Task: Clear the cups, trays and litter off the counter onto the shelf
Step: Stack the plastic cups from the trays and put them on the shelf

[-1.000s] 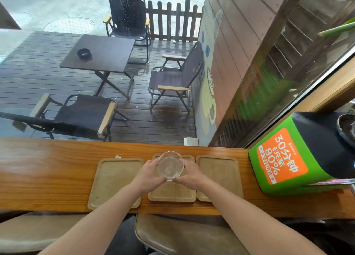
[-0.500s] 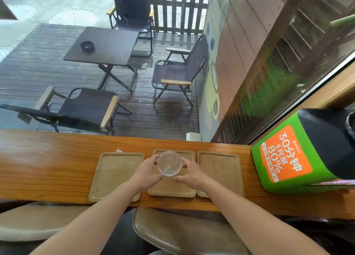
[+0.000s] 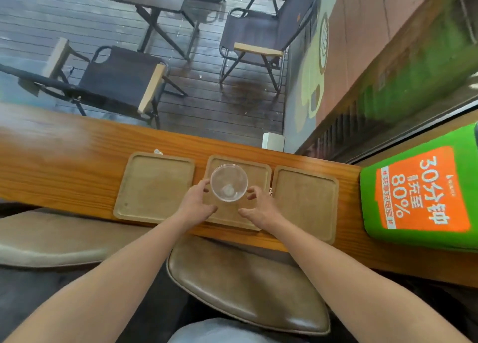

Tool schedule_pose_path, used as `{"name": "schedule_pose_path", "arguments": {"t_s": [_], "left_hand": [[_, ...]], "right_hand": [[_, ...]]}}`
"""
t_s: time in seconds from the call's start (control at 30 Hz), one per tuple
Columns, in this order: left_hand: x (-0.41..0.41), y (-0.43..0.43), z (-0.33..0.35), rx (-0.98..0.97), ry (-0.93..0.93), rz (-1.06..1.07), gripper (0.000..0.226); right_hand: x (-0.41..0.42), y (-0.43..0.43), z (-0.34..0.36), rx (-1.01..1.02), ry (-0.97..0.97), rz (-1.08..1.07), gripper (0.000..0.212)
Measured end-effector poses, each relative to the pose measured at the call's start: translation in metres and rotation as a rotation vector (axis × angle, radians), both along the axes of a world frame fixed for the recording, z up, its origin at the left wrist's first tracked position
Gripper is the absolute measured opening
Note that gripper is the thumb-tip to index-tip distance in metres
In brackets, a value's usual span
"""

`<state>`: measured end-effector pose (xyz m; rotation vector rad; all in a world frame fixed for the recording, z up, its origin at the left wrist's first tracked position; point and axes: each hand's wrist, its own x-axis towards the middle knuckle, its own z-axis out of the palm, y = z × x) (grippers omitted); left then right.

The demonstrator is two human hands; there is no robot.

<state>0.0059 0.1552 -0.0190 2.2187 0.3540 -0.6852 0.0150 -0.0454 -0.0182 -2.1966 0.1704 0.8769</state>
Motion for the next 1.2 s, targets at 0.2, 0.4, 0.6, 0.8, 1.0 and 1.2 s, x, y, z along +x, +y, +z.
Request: {"name": "schedule_pose_path", "arguments": {"t_s": [0.2, 0.4, 0.6, 0.8, 1.0, 1.2], "left_hand": [[0.011, -0.010, -0.002, -0.116, -0.084, 0.159, 0.067], [0.012, -0.018, 0.027, -0.213, -0.037, 0.151, 0.065], [0.026, -0.025, 0.070, -0.280, -0.117, -0.028, 0.047], [0.034, -0.044, 0.107, -0.431, -0.152, -0.274, 0.044], [-0.003, -0.081, 0.129, -0.598, -0.189, -0.551, 0.058], [-0.070, -0.139, 0.151, -0.667, -0.189, -0.749, 0.058]], "right_hand": [[0.010, 0.007, -0.011, 0.089, -0.050, -0.045, 0.077], [0.016, 0.012, 0.018, 0.164, -0.082, -0.071, 0.073], [0.010, -0.008, 0.070, 0.171, -0.115, -0.194, 0.069], [-0.030, -0.022, 0.118, 0.154, -0.299, -0.418, 0.052], [-0.111, -0.039, 0.144, 0.114, -0.414, -0.717, 0.052], [-0.204, -0.071, 0.170, 0.034, -0.479, -0.948, 0.056]]}}
